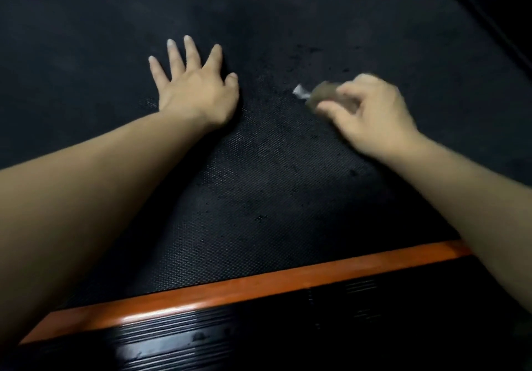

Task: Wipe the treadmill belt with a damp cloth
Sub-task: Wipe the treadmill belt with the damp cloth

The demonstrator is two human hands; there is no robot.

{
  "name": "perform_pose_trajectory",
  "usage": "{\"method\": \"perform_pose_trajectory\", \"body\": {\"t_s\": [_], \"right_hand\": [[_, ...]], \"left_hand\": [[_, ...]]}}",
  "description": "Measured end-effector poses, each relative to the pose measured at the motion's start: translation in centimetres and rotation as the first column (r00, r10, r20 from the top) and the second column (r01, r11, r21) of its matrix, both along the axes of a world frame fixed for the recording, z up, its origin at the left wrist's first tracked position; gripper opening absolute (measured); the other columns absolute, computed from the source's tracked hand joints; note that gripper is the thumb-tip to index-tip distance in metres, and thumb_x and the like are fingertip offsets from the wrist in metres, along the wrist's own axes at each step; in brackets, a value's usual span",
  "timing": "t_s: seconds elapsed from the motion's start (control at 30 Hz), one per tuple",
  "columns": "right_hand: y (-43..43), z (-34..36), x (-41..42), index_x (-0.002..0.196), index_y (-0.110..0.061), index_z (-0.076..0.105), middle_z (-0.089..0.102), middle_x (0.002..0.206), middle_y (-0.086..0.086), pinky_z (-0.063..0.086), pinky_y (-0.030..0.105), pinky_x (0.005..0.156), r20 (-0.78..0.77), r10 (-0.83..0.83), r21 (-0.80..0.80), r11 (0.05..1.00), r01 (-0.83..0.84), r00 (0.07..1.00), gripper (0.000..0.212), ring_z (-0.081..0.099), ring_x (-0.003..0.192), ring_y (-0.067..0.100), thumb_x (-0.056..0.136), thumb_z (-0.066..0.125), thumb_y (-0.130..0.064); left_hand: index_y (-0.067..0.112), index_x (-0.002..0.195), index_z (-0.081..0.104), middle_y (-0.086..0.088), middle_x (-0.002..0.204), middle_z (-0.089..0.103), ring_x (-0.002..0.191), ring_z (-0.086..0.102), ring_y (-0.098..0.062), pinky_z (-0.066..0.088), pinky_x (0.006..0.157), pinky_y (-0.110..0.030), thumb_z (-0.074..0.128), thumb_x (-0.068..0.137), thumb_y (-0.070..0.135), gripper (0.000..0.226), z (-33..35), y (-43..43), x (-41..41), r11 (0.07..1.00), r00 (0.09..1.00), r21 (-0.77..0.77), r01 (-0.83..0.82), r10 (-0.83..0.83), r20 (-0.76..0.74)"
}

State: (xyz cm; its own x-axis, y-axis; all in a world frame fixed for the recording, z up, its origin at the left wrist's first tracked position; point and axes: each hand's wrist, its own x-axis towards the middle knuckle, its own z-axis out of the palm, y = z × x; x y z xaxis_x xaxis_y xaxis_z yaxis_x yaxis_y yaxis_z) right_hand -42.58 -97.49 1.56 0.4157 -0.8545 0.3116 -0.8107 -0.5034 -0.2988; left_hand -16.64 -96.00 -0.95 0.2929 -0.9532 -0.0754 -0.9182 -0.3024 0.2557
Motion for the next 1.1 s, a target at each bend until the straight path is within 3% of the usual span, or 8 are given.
{"method": "perform_pose_trajectory", "body": {"t_s": [0.07,0.23,0.43,0.63,0.8,0.97,1.03,1.1], "right_hand": [[-0.5,-0.4,-0.1,0.09,-0.022,0.071,0.05,0.082,-0.002,0.037,0.031,0.068,0.016,-0.073,0.018,0.997,0.072,0.997,0.03,0.057,0.082,0.028,0.087,0.062,-0.051],[4.8,-0.7,1.5,0.09,-0.023,0.073,0.047,0.079,-0.007,0.04,0.034,0.071,-0.017,0.346,0.11,0.933,-0.342,0.938,0.03,0.049,0.074,0.016,0.089,0.057,-0.049],[-6.2,-0.8,2.6,0.095,-0.027,0.069,0.052,0.09,-0.002,0.039,0.032,0.071,0.025,-0.119,0.01,0.993,0.119,0.993,0.026,0.058,0.09,0.029,0.09,0.059,-0.051],[-1.4,-0.6,3.7,0.099,-0.029,0.072,0.043,0.076,-0.012,0.04,0.033,0.072,-0.045,0.286,0.062,0.957,-0.283,0.957,0.032,0.052,0.079,0.017,0.087,0.056,-0.054],[-8.8,-0.8,4.2,0.097,-0.025,0.07,0.053,0.09,-0.004,0.043,0.034,0.075,0.035,-0.112,0.015,0.994,0.111,0.993,0.026,0.06,0.092,0.028,0.088,0.062,-0.049],[-2.5,-0.8,4.4,0.1,-0.027,0.072,0.053,0.085,-0.004,0.04,0.031,0.069,0.037,0.273,0.099,0.956,-0.276,0.961,0.018,0.053,0.078,0.015,0.089,0.068,-0.041],[-5.5,-0.6,4.7,0.098,-0.027,0.072,0.054,0.085,-0.004,0.042,0.032,0.07,-0.016,0.24,0.021,0.971,-0.24,0.971,0.023,0.055,0.08,0.017,0.089,0.065,-0.046],[-9.8,-0.4,5.6,0.092,-0.027,0.069,0.052,0.087,-0.005,0.043,0.033,0.074,0.025,0.037,-0.015,0.999,-0.036,0.999,0.024,0.058,0.088,0.024,0.088,0.062,-0.05]], "left_hand": [[0.031,0.163,0.011,-0.012,0.171,-0.005,0.156,-0.015,-0.035,-0.013,0.121,-0.061,0.019,0.104,0.056,0.065,-0.2,0.0,-0.1,1.0,1.0,0.001,0.009,-0.009,0.023],[0.032,0.163,0.012,-0.012,0.171,-0.004,0.156,-0.014,-0.035,-0.013,0.121,-0.062,0.014,0.104,0.056,0.064,-0.3,0.3,-0.2,1.0,0.998,-0.003,0.023,-0.023,0.05],[0.032,0.163,0.011,-0.011,0.171,-0.004,0.156,-0.014,-0.034,-0.013,0.122,-0.061,0.013,0.105,0.055,0.063,-0.5,0.3,-0.2,1.0,0.997,0.011,0.028,-0.029,0.066],[0.033,0.163,0.009,-0.011,0.171,-0.005,0.157,-0.014,-0.033,-0.012,0.122,-0.06,0.013,0.105,0.053,0.062,-0.4,0.3,-0.3,1.0,0.996,0.014,0.022,-0.023,0.081],[0.032,0.163,0.009,-0.01,0.172,-0.006,0.156,-0.015,-0.032,-0.013,0.122,-0.06,0.012,0.106,0.053,0.061,-0.2,0.3,-0.3,0.999,0.998,0.028,0.032,-0.034,0.055],[0.032,0.163,0.009,-0.011,0.172,-0.005,0.157,-0.015,-0.032,-0.013,0.122,-0.059,0.014,0.106,0.051,0.061,-0.2,0.4,-0.5,1.0,0.998,0.012,0.025,-0.026,0.062],[0.032,0.163,0.009,-0.01,0.172,-0.005,0.156,-0.015,-0.032,-0.013,0.122,-0.059,0.014,0.106,0.051,0.061,-0.2,0.4,-0.4,1.0,0.998,0.014,0.025,-0.025,0.053],[0.032,0.163,0.01,-0.01,0.172,-0.005,0.157,-0.015,-0.032,-0.013,0.122,-0.059,0.014,0.106,0.051,0.061,0.0,0.5,-0.4,0.999,0.999,0.018,0.029,-0.029,0.042]]}}
